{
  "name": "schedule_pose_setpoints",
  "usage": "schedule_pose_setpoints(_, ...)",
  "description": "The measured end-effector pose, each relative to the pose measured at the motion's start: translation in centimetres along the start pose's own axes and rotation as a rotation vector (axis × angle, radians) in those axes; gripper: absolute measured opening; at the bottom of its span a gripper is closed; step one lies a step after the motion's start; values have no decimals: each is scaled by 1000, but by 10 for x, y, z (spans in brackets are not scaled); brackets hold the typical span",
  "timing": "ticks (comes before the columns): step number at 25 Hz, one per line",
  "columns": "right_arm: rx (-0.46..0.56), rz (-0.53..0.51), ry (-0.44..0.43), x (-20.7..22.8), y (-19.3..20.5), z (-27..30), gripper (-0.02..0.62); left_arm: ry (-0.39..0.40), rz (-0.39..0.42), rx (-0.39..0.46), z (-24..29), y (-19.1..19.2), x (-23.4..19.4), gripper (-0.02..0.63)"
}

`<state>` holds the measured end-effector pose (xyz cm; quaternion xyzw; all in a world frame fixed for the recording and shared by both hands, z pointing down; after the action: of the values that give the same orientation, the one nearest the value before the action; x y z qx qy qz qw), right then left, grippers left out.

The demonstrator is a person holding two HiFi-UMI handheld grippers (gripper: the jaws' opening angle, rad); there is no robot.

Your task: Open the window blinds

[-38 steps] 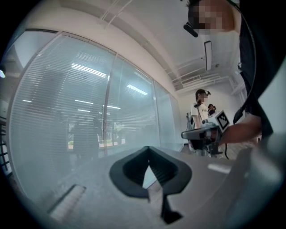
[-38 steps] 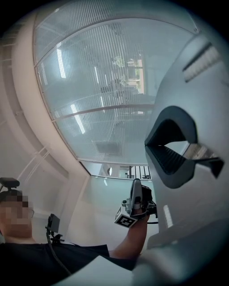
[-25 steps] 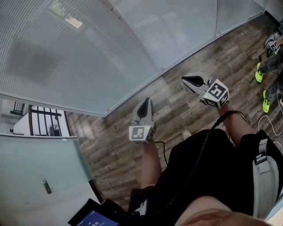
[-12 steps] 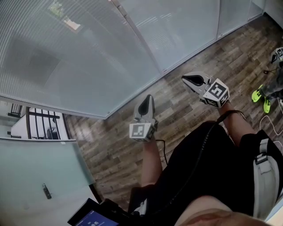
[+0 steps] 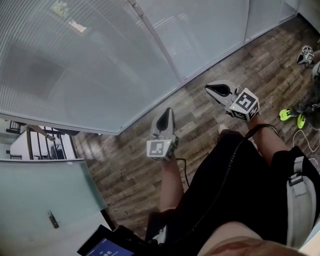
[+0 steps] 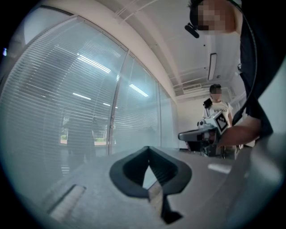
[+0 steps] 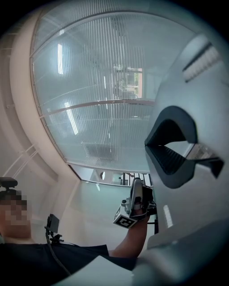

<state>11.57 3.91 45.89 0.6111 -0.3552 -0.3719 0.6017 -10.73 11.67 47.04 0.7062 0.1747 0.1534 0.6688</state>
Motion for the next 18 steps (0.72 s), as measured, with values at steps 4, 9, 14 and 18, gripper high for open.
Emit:
schedule_pose_setpoints(4, -13, 21, -8, 11, 6, 14, 6, -6, -3, -11, 9, 7, -12, 3)
schedule_pose_setpoints(9, -10, 27, -28, 23, 11, 31, 6, -31, 4, -22, 16, 8, -24, 3)
schedule_pose_setpoints(14, -1, 20, -59, 44, 9, 53, 6, -74, 15, -38, 33, 2, -38, 3)
schedule_pose_setpoints(18, -4, 4, -98, 65, 10, 73, 6, -94, 2, -9, 52, -5, -50, 2)
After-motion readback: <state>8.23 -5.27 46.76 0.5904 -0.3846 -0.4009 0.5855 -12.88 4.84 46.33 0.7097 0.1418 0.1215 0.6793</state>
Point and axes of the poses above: the fingertips, and each gripper's own axes: z forward along the fingers, x to its right, y out of its underside, the point moved 6 cm from there along -z, backward along the fingers, and after that the axes turned 3 degrees about x, right-handed, at the moved point
